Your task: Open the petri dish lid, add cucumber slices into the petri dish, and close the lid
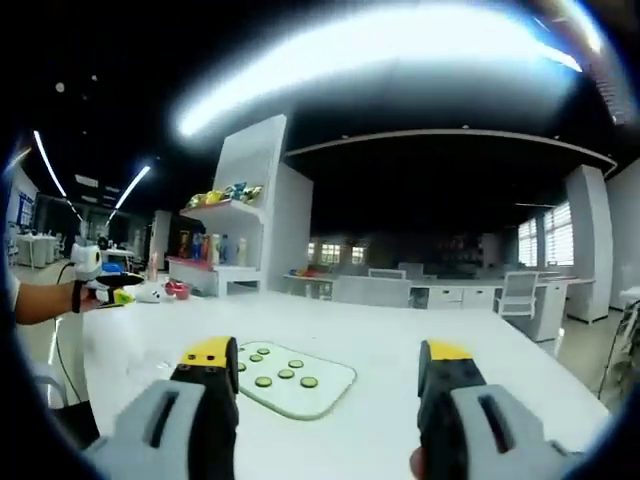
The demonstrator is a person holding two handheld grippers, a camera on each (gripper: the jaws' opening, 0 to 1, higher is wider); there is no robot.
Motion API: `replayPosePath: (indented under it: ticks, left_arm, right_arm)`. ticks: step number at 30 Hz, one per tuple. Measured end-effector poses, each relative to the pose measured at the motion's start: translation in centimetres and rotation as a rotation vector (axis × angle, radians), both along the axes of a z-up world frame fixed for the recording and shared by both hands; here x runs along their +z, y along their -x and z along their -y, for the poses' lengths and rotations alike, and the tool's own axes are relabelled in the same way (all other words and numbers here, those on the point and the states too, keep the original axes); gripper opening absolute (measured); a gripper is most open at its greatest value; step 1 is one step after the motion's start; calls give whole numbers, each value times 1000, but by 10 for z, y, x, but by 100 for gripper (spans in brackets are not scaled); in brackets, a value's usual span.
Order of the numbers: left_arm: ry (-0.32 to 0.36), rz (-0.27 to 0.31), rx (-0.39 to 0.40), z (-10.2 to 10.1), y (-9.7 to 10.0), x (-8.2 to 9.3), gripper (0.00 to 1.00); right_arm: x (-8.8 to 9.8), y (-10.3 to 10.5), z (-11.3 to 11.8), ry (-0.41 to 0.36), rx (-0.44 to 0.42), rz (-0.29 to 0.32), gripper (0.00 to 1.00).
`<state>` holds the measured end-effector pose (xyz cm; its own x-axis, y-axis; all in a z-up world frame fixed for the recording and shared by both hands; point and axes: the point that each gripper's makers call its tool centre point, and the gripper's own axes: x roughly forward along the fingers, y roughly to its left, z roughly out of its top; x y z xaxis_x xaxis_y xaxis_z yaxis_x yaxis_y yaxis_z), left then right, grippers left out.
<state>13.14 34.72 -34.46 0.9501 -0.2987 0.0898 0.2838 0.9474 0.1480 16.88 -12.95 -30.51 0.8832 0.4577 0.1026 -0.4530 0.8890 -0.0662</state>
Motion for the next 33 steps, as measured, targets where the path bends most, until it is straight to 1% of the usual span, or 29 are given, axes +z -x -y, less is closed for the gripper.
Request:
replayPosePath:
  ticks: [2, 5, 10, 12, 13, 17, 19, 21, 23, 25, 31, 33]
  left_arm:
    - [5, 7, 28, -8, 0, 1, 84]
    - [22, 20, 58, -17, 1, 4, 84]
    - [28, 35, 100, -27, 4, 6, 84]
    - [75, 42, 103, -31, 7, 9, 84]
    - [81, 43, 108, -33, 7, 9, 84]
    - [61, 44, 138, -38, 13, 6, 84]
    - [65, 49, 150, -41, 18, 6, 84]
    - [64, 57, 161, -43, 22, 7, 84]
    - [65, 62, 154, -42, 26, 9, 86]
    - [75, 83, 156, -43, 32, 15, 86]
    - [84, 86, 180, -44, 44, 13, 86]
    - [84, 84, 184, -42, 48, 12, 86]
  right_arm:
    - [0, 6, 14, 7, -31, 2, 72]
    - [-3, 14, 26, 11, -57, 0, 72]
    - [-9, 27, 37, 8, -79, -7, 73]
    - [-12, 32, 42, 3, -88, -11, 72]
    - [-14, 35, 45, 6, -101, -13, 72]
    - [-25, 45, 57, 32, -138, -28, 72]
    - [-30, 50, 65, 24, -153, -36, 72]
    - [-34, 54, 74, 11, -176, -41, 72]
    - [-36, 57, 79, 3, -188, -47, 72]
    - [-38, 59, 84, -5, -204, -50, 72]
    - [-42, 64, 91, 23, -237, -54, 72]
    - [-40, 65, 92, 16, -238, -51, 72]
